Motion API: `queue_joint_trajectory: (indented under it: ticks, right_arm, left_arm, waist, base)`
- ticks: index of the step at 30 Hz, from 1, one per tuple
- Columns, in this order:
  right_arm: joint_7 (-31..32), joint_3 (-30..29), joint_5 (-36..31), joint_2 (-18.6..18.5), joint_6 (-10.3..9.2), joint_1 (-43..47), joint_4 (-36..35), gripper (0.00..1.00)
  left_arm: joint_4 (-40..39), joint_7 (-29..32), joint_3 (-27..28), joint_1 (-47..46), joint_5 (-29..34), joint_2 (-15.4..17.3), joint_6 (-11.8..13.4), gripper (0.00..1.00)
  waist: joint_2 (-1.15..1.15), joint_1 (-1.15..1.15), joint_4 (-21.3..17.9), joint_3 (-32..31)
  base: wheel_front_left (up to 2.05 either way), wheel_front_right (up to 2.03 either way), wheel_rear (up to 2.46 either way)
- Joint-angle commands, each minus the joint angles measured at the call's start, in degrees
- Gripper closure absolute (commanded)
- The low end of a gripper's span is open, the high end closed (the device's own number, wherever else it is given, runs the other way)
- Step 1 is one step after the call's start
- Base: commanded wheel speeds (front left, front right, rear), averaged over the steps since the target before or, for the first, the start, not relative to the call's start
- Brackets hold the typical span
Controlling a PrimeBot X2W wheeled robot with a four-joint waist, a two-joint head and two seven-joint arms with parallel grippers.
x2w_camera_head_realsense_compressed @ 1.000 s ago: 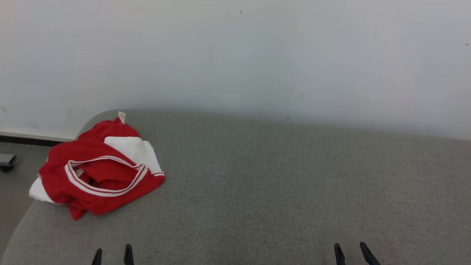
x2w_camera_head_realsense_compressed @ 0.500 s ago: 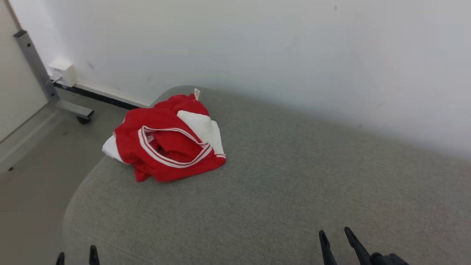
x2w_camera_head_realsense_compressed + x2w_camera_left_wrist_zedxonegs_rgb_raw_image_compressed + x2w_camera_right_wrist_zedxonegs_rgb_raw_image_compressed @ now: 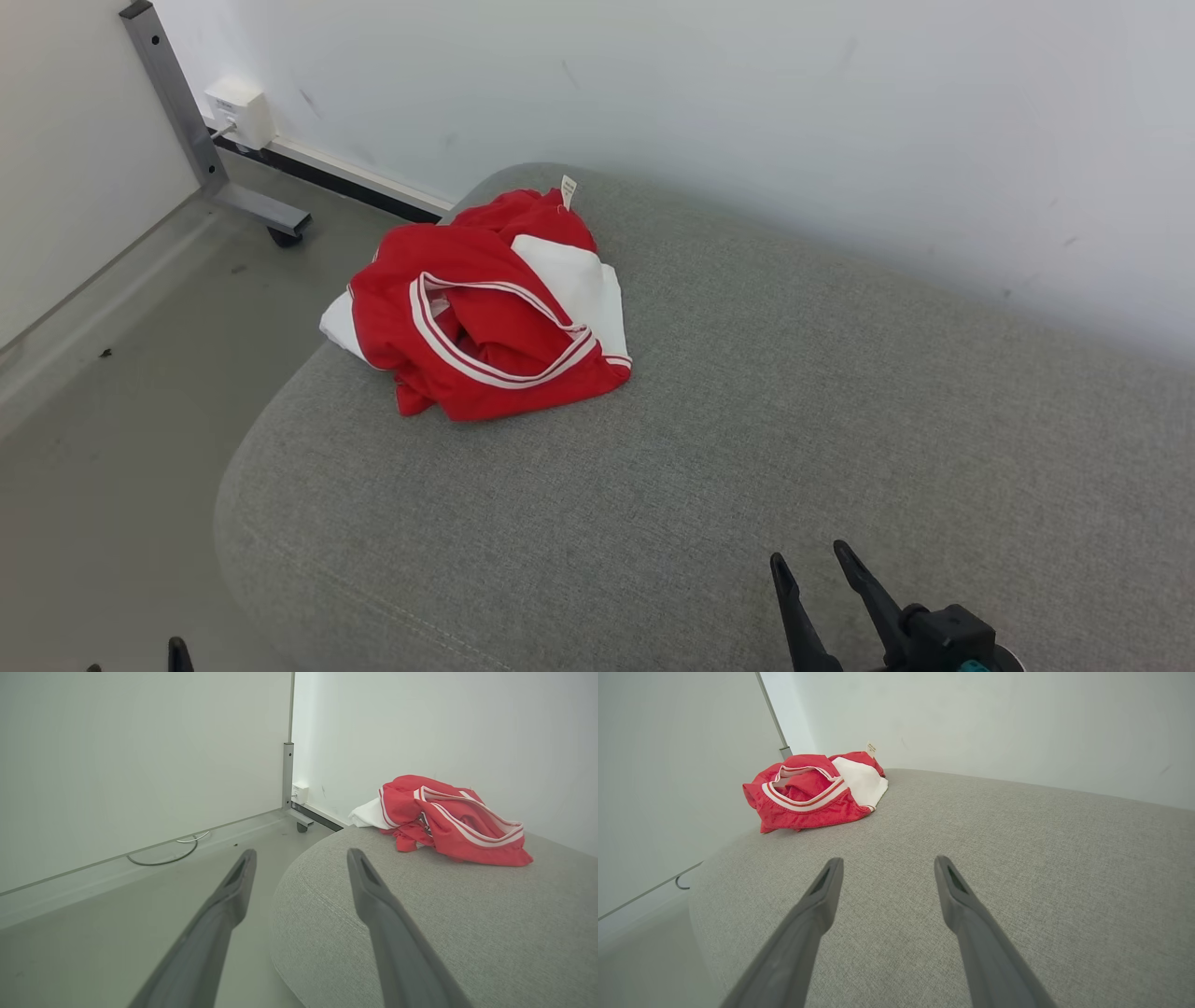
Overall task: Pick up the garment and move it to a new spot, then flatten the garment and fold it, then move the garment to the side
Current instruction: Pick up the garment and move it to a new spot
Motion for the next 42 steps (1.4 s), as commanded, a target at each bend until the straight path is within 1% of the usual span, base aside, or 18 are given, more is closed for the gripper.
queue_joint_trajectory:
  ticks: [1,5,9,10,14,17,19,22,25,27,31,34,36,39,42]
  right_arm:
    - [-0.1,0.0,0.5,-0.1,-0.14,-0.1,0.1,0.0]
    - [-0.1,-0.5,0.8,-0.1,-0.14,0.4,0.0,0.0]
    - [-0.1,-1.6,0.9,-0.1,-0.14,1.5,-0.6,0.0]
    - [-0.1,-1.6,0.9,-0.1,-0.14,1.5,-0.6,0.0]
    - [0.0,-2.8,1.2,-0.1,-0.14,2.8,-1.4,0.0]
    - [-0.1,-3.4,1.1,-0.1,-0.14,3.5,-2.6,0.0]
    - [0.0,-3.2,0.1,-0.1,-0.14,3.0,-3.3,0.0]
    - [-0.1,-3.4,-1.1,-0.2,-0.14,2.2,-4.0,0.0]
    - [-0.1,-4.0,-2.5,-0.2,-0.14,1.0,-4.7,0.0]
    - [0.0,-4.1,-3.4,-0.2,-0.14,0.2,-5.0,0.0]
    - [0.0,-4.2,-4.3,-0.2,-0.14,-1.1,-6.1,0.0]
    - [0.2,-3.7,-4.7,-0.2,-0.14,-2.1,-6.9,0.0]
    - [0.2,-4.2,-5.0,-0.2,-0.14,-2.5,-7.8,0.0]
    - [0.2,-4.8,-5.2,-0.1,-0.14,-2.6,-9.3,0.0]
    - [0.2,-5.3,-4.8,-0.1,-0.14,-2.6,-10.4,0.0]
  left_arm:
    - [-0.1,-0.2,0.3,0.3,0.2,0.0,0.1,0.0]
    - [1.4,-0.2,0.2,-0.9,0.8,0.0,-0.6,0.0]
    - [4.4,-0.2,-0.4,-3.6,1.6,0.2,-2.3,0.0]
    - [4.4,-0.2,-0.4,-3.6,1.6,0.2,-2.3,0.0]
    - [9.1,0.2,-2.8,-8.6,1.2,2.4,-3.6,0.0]
    - [11.7,3.6,-5.1,-14.3,-0.3,4.8,-4.1,0.0]
    - [12.5,6.2,-5.6,-17.8,-2.6,6.3,-4.4,0.0]
    - [13.4,12.1,-5.2,-23.7,-10.9,6.2,-4.6,0.0]
    - [13.4,17.8,-7.0,-28.9,-17.8,9.9,-4.5,0.0]
    - [13.8,20.5,-7.4,-31.6,-21.2,12.0,-4.5,0.0]
    - [15.7,24.9,-7.6,-36.5,-25.1,15.4,-4.5,0.0]
    - [18.6,28.3,-6.3,-39.0,-29.0,15.9,-4.5,0.0]
    - [20.1,31.2,-4.9,-40.7,-31.5,17.3,-4.4,0.0]
    - [21.0,35.7,-2.9,-43.1,-34.7,19.4,-3.6,0.0]
    - [21.1,40.3,-1.6,-45.2,-37.1,21.5,-2.5,0.0]
  waist:
    - [0.0,-0.01,-0.1,-0.1]
    - [0.0,-0.01,-0.3,-0.3]
    - [0.0,-0.01,-0.3,-0.1]
    - [0.0,-0.01,-0.3,-0.1]
    - [0.0,-0.01,-0.1,0.3]
    - [0.0,-0.01,-0.8,1.4]
    - [0.0,-0.01,-2.8,3.3]
    - [0.0,-0.01,-5.9,6.3]
    - [0.0,-0.01,-9.2,9.4]
    - [0.0,-0.01,-11.5,11.6]
    - [0.0,-0.01,-15.6,15.5]
    - [0.0,-0.01,-19.1,18.1]
    - [0.0,-0.01,-21.2,19.7]
    - [0.0,-0.01,-23.9,22.1]
    - [0.0,-0.01,-25.4,24.1]
  base:
    - [0.0,0.0,0.0]
    - [0.0,0.0,0.0]
    - [0.0,0.0,0.0]
    - [0.0,0.0,0.0]
    - [0.0,0.0,0.0]
    - [0.0,0.0,0.0]
    - [0.0,0.0,0.0]
    - [0.0,0.0,0.0]
    - [0.0,0.0,0.0]
    - [0.0,0.0,0.0]
    - [0.0,0.0,0.0]
    - [0.0,0.0,0.0]
    - [0.0,0.0,0.0]
    - [0.0,0.0,0.0]
    - [0.0,0.0,0.0]
